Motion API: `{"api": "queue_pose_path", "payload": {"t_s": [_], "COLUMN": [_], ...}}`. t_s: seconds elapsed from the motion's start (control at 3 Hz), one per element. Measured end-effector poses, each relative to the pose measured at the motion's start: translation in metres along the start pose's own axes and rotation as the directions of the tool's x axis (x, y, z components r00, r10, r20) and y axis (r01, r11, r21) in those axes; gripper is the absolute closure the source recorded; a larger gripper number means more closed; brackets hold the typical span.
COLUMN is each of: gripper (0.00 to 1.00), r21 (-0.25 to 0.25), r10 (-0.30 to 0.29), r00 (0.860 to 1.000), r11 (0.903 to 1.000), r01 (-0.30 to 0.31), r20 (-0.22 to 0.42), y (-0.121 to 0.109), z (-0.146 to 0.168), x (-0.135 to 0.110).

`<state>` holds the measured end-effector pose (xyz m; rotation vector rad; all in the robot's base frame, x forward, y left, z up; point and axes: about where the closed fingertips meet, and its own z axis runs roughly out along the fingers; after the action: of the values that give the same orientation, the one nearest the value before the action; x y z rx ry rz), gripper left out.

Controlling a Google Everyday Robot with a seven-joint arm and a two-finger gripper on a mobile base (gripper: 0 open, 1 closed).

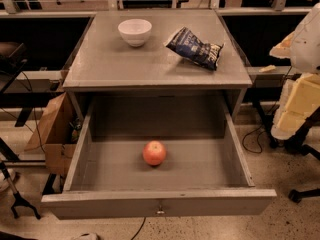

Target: Pick apple from top drawer and place on counter

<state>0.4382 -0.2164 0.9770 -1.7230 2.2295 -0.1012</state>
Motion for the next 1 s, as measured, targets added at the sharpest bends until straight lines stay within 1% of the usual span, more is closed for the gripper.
{"api": "queue_pose_path", "payload": {"t_s": [0.33, 0.67, 1.0], "gripper": [0.00, 0.00, 0.00], "r21": [0.000, 0.008, -0.003], "r10": [0.000, 0.004, 0.054], "r00": [1.000, 1.000, 0.994], "r11": [1.0000, 1.0000, 0.9985], "r01": [0.000, -0.004, -0.054], "r20": [0.000, 0.020, 0.091], "y": [0.000, 0.000, 0.009], "z": [0.000, 0.000, 0.027], "x": [0.000, -0.001, -0.016]}}
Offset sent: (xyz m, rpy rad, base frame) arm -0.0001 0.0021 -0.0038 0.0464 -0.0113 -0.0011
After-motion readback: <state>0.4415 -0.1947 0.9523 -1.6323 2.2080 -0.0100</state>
